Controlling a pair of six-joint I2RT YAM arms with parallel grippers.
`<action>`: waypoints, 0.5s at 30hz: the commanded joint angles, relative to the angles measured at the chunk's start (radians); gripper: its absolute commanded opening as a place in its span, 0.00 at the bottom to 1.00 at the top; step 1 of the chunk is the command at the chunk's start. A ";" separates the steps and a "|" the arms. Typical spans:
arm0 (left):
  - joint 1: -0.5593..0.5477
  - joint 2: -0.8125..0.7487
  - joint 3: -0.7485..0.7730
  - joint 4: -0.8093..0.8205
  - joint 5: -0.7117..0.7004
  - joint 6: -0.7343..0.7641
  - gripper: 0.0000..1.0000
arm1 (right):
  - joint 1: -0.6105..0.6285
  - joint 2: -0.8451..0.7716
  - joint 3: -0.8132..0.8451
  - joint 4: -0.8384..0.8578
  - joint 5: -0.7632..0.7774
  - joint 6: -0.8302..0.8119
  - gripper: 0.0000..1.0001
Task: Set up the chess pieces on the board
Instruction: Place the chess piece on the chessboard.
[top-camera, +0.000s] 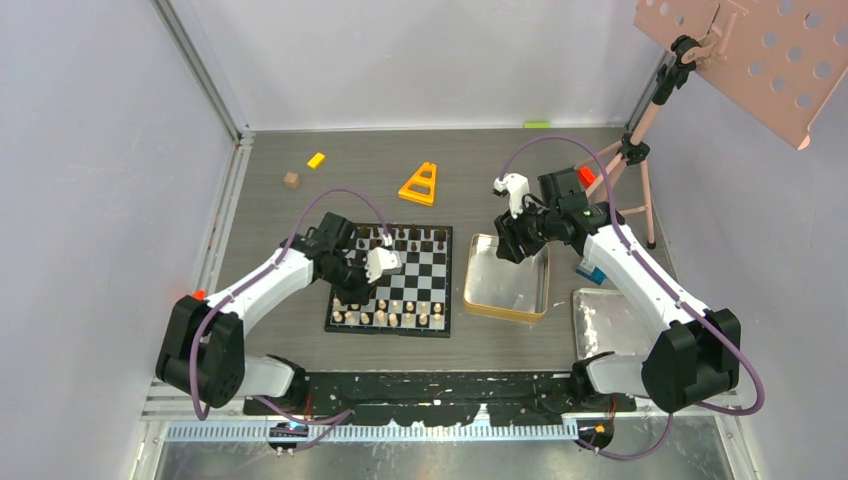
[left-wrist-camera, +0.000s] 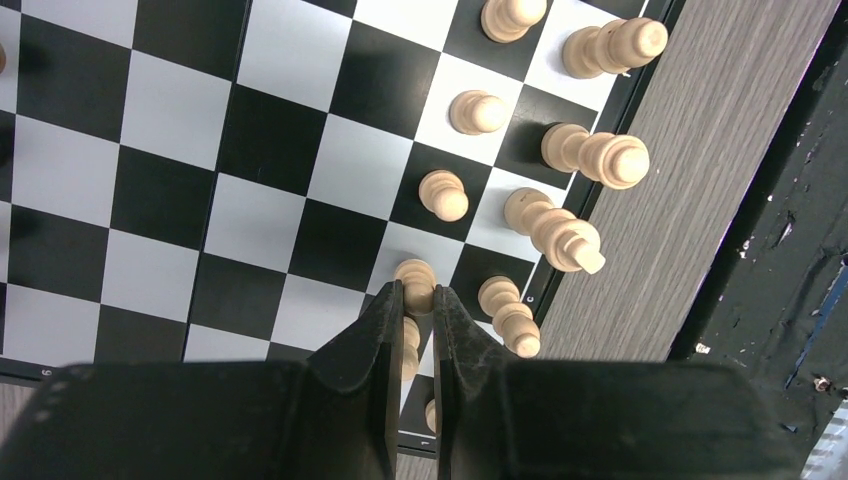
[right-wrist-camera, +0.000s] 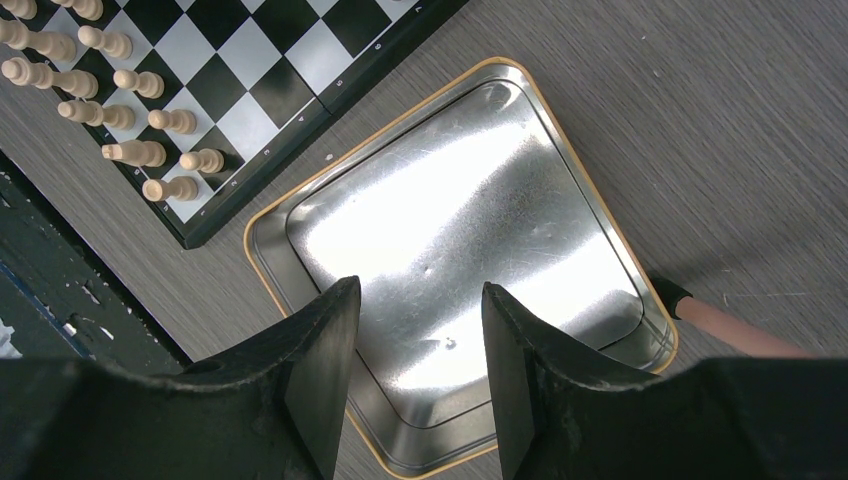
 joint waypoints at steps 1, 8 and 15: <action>-0.012 -0.001 -0.010 0.037 0.012 0.022 0.06 | -0.005 -0.002 0.015 0.005 -0.009 0.001 0.54; -0.024 0.016 -0.021 0.053 -0.006 0.021 0.07 | -0.006 0.003 0.015 0.004 -0.013 0.002 0.54; -0.036 0.025 -0.023 0.056 -0.020 0.020 0.09 | -0.005 0.016 0.019 -0.001 -0.016 -0.001 0.54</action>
